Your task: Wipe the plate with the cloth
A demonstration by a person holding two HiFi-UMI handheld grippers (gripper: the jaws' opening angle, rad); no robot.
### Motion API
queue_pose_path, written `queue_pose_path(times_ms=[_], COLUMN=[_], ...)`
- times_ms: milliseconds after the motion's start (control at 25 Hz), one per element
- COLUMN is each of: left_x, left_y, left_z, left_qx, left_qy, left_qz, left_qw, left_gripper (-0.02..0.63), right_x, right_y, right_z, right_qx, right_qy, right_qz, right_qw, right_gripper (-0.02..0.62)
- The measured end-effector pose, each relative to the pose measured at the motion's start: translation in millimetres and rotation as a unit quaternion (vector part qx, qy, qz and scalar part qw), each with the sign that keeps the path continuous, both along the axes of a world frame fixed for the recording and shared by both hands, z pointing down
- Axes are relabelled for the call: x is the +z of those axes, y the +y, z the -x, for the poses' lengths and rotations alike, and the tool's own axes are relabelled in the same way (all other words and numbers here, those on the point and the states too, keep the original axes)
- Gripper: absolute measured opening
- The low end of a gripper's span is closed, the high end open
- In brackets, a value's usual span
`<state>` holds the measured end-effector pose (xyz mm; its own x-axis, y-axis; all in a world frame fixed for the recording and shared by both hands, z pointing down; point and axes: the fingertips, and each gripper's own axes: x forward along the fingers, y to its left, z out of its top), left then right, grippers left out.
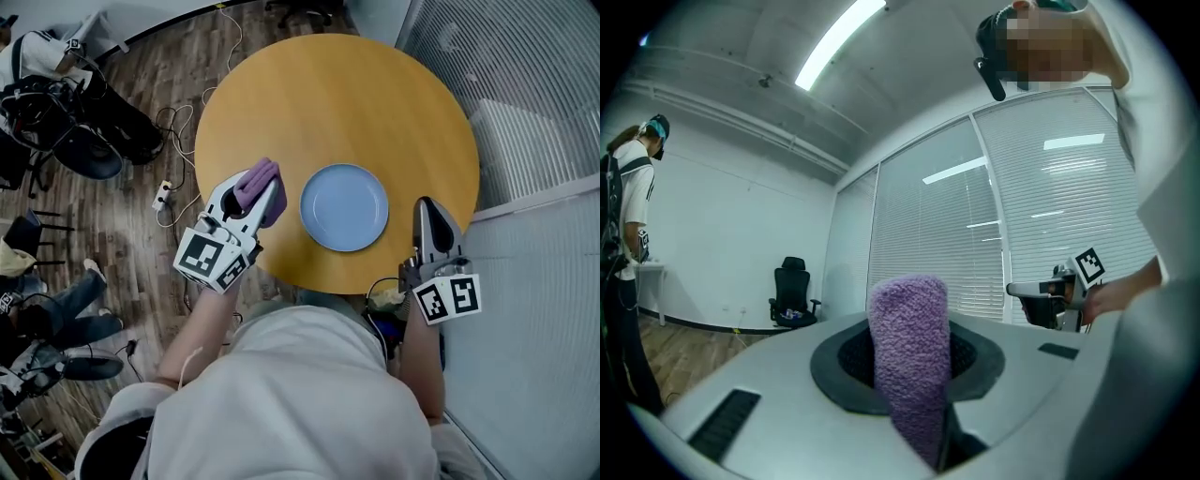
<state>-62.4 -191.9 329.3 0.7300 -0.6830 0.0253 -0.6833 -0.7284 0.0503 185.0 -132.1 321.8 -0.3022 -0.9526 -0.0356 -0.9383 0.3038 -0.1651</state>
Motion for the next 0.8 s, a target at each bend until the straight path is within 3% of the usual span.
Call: queue_pose_path(times_ms=[280, 520, 800], left_x=[10.0, 20.0, 14.8], left_y=[44.5, 75.2, 22.1], left_z=[-5.9, -2.8, -3.6], left_qx=[0.006, -0.004, -0.022], left_qy=[-0.001, -0.01, -0.016], left_qz=[0.007, 0.005, 0.026], left_qw=[1.0, 0.9999, 0.9993], left_gripper=[0.083, 0.084, 0.084], right_x=[16.2, 46.4, 82.7], right_y=[41.6, 68.2, 11.6], right_z=[-14.9, -27.6, -49.8], right_qx=[0.003, 0.001, 0.007], right_qy=[-0.021, -0.008, 0.023], right_qz=[0.015, 0.05, 0.124], right_qw=[1.0, 0.999, 0.992], right_gripper=[0.021, 0.021, 0.021])
